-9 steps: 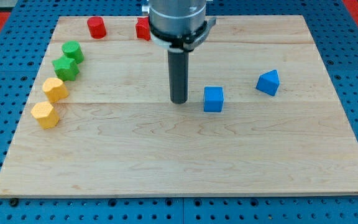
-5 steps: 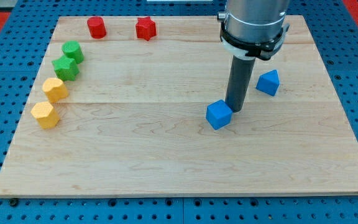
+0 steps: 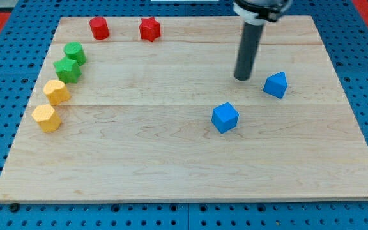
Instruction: Move the arm to the bottom left of the board
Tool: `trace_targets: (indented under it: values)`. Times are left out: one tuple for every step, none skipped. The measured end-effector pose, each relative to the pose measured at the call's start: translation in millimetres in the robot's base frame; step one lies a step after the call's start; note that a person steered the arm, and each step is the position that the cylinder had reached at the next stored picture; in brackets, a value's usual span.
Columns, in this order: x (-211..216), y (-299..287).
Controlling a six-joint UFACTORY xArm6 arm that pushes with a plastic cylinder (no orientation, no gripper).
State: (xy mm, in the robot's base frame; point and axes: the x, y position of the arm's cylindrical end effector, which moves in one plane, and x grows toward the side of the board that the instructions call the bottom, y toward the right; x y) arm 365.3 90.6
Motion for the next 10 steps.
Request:
trace_targets:
  values:
    - [-20, -56]
    - [-46, -142]
    - [-45, -160]
    - [-19, -167]
    - [28, -190]
    - [66, -212]
    - [115, -223]
    - [191, -223]
    - [248, -243]
    - [245, -328]
